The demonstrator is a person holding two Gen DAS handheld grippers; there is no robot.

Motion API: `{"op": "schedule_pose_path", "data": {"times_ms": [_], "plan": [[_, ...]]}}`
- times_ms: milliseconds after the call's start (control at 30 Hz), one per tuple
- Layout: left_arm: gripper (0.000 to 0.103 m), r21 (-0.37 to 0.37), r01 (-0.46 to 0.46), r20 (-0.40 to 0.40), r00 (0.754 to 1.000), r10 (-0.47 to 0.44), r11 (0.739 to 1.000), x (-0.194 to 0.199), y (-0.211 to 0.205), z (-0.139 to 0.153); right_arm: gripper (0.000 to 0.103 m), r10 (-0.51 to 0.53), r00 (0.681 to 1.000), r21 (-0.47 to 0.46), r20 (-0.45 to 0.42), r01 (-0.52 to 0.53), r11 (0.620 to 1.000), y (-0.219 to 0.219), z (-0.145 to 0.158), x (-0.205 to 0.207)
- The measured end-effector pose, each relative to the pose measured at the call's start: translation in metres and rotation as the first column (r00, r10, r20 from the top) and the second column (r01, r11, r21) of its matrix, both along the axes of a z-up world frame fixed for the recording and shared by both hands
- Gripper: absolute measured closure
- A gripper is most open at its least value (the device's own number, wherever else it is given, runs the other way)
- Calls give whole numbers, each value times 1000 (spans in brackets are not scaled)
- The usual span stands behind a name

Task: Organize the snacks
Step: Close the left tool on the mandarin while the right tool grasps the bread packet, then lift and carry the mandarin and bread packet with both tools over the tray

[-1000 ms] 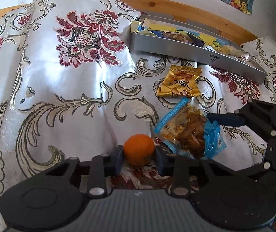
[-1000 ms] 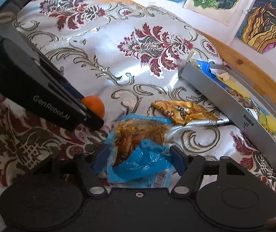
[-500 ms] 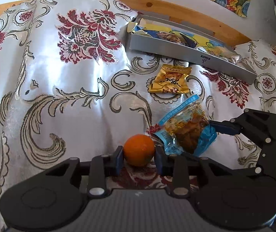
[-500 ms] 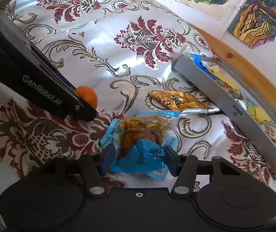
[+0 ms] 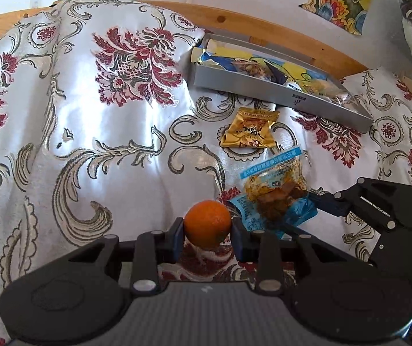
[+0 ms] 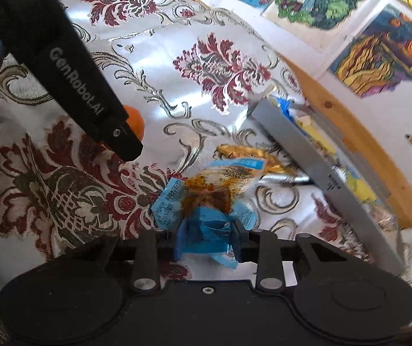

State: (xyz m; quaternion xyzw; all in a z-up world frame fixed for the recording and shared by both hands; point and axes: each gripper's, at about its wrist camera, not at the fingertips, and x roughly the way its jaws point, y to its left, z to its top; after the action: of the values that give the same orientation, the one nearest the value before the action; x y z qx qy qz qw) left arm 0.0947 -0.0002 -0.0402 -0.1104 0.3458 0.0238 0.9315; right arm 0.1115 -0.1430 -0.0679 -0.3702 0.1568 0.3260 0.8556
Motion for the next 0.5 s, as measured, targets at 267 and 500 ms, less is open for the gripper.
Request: {"op": "schedule_pose_path", "data": {"times_ms": [267,500], "plan": [[66,-1,-3,11,1000,3,1000,-5,1,4,77,7,1000,2,11,-7,1000,0,2,-5],[66,-2,-11,21,1000,11,1000,-9,5,8,78,9,999,-3,45,-9,1000,0,3,-13]]}}
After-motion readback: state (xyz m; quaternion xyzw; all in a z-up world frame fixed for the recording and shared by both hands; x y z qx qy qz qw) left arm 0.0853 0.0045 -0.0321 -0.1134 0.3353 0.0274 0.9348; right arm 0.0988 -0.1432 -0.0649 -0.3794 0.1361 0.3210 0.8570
